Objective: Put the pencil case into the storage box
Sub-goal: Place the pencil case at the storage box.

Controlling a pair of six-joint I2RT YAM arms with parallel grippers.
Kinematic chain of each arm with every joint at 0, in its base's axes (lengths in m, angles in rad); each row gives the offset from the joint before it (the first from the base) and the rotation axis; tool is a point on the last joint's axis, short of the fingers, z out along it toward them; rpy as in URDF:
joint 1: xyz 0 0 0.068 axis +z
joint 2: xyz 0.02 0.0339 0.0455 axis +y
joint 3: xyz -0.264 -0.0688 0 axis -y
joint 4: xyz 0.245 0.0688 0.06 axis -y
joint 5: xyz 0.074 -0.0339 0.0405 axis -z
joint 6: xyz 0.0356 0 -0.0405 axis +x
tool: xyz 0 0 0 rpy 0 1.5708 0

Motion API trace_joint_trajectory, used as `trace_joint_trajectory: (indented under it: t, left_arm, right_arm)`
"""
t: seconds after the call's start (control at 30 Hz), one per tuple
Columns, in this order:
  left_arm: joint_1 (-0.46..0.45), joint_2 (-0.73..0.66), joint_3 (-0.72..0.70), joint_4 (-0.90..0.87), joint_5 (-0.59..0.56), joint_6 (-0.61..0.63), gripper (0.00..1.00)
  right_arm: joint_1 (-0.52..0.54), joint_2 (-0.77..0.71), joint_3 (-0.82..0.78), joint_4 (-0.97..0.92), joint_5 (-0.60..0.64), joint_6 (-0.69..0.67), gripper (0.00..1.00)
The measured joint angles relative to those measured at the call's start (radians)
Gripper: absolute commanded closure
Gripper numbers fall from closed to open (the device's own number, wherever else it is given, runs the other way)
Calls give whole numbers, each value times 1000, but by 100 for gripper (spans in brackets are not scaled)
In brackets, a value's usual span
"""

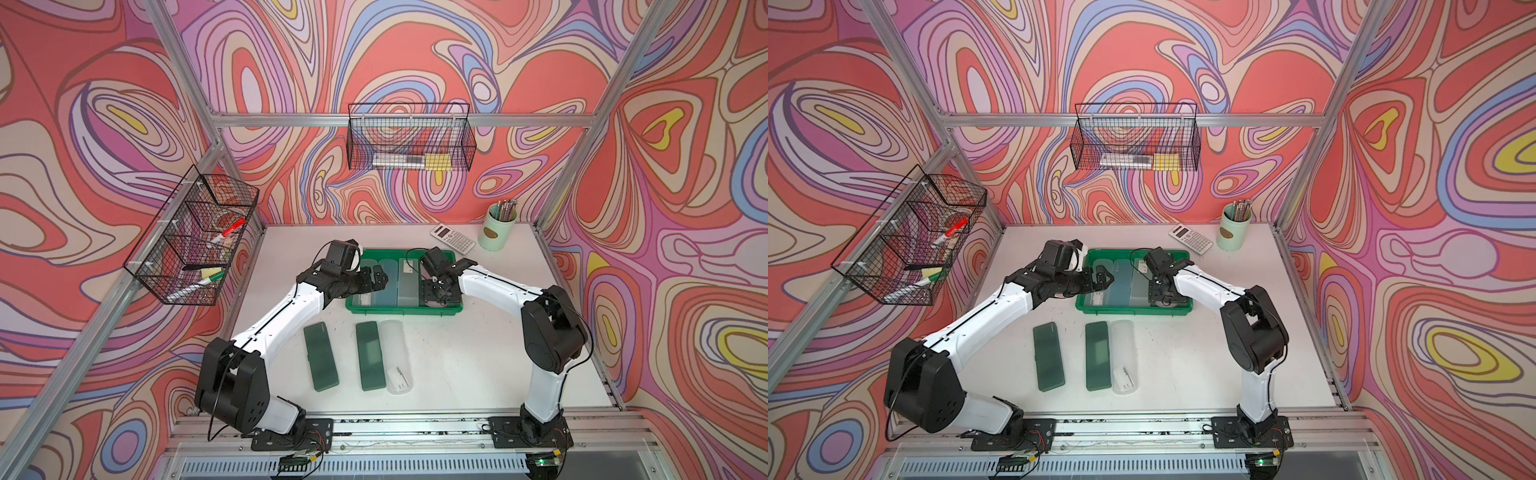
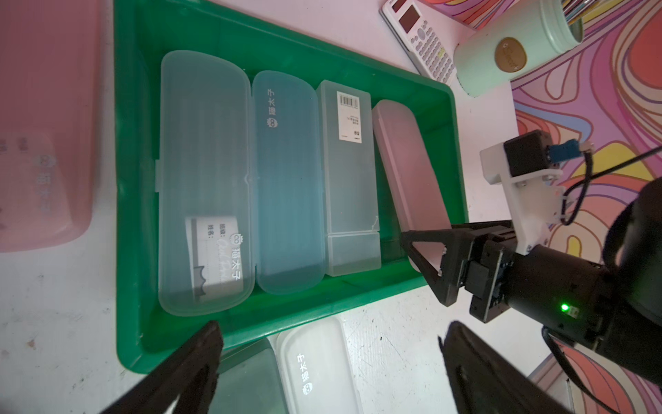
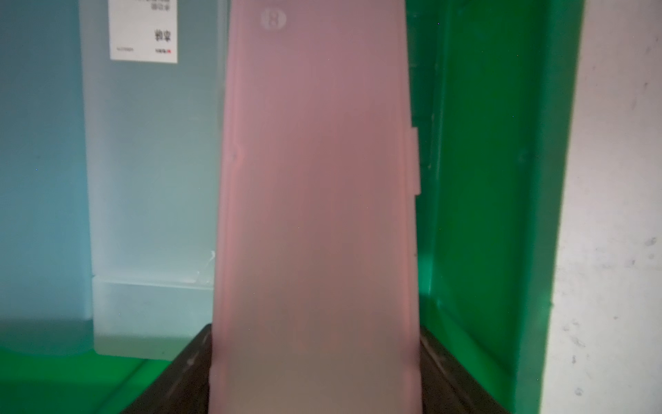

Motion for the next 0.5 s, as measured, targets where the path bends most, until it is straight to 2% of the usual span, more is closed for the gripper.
trace_joint_trajectory:
  t: [0.33,0.43,0.5]
  left_arm:
    - [28,-56,-37,-6,-36,30,1]
    - [29,-76,-46,-6,-35,32,1]
    - [29,-83,-56,-6,-35,32,1]
  right_arm:
    - [1,90,9,27,3,20,41]
    - [1,95,17,31,5,24,32]
    - [1,98,20,31,5,24,19]
